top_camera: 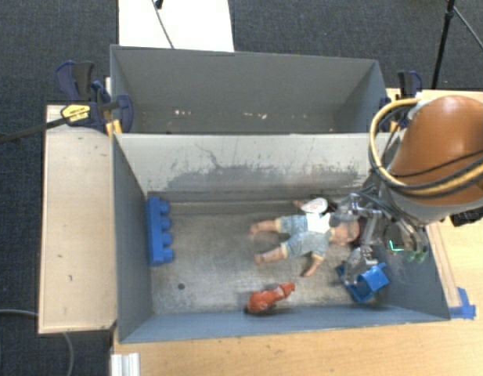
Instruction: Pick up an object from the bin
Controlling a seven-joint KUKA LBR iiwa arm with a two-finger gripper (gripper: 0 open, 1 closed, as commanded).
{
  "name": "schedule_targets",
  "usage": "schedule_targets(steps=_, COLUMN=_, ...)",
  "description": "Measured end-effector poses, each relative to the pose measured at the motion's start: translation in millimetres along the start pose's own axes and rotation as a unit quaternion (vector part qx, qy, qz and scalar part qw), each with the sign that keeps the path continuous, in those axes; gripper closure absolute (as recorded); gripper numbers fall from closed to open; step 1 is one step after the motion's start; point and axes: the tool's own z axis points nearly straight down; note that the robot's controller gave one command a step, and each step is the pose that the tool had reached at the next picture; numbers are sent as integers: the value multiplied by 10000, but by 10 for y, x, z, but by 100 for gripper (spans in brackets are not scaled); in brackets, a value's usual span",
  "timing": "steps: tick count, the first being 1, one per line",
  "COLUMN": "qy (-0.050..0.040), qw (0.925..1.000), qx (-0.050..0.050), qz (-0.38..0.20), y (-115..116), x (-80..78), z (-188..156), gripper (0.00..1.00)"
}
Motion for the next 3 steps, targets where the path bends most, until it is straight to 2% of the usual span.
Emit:
schedule_targets(steps=1, qy=-44, qw=10000, qx=-1, qz=4, y=111, x=-210, z=470, gripper=0)
schedule_targets(steps=2, qy=26, qw=9987, qx=-6, qz=-502, y=105, x=-358, z=766, gripper=0)
schedule_targets(steps=3, qy=-127, qw=9999, qx=-6, qz=14, y=68, x=-546, z=1501, gripper=100)
